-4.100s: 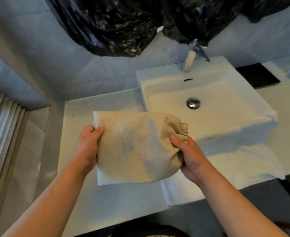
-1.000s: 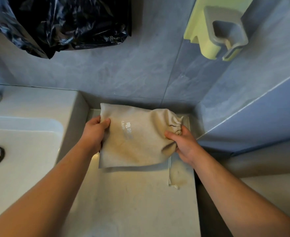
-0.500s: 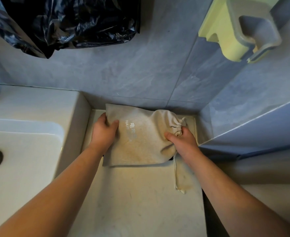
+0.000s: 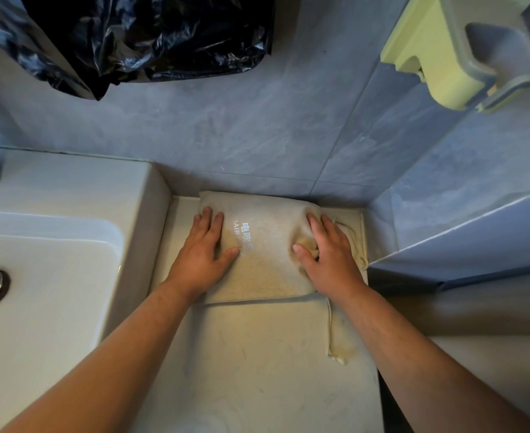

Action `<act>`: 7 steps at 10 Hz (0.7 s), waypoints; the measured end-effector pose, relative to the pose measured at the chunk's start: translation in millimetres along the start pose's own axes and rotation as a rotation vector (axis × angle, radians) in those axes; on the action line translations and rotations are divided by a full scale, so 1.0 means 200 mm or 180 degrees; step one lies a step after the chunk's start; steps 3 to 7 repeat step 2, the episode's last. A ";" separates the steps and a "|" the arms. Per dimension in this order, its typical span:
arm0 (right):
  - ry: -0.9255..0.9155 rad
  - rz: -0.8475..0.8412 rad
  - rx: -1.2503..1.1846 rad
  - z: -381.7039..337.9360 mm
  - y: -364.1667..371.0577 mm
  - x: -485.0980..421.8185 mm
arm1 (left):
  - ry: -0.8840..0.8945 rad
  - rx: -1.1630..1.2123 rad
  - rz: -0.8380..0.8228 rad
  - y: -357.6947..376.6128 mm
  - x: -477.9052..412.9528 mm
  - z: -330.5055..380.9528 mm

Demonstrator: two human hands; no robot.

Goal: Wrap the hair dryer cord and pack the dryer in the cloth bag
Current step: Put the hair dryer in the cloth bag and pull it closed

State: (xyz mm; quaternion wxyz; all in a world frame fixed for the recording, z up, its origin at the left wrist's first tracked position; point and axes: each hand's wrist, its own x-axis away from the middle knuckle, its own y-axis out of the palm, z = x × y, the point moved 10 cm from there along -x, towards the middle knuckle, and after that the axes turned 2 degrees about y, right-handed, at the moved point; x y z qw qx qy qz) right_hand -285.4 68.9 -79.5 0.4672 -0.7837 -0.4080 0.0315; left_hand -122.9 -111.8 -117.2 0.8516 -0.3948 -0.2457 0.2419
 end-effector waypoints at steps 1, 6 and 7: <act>0.0127 -0.0102 -0.0210 -0.01 0.04 0.02 | 0.0017 0.0013 -0.0077 -0.04 0.00 0.02; 0.0211 -0.0081 -0.0164 -0.03 0.00 0.02 | -0.0033 0.0060 -0.0125 -0.10 0.00 0.03; 0.0211 -0.0081 -0.0164 -0.03 0.00 0.02 | -0.0033 0.0060 -0.0125 -0.10 0.00 0.03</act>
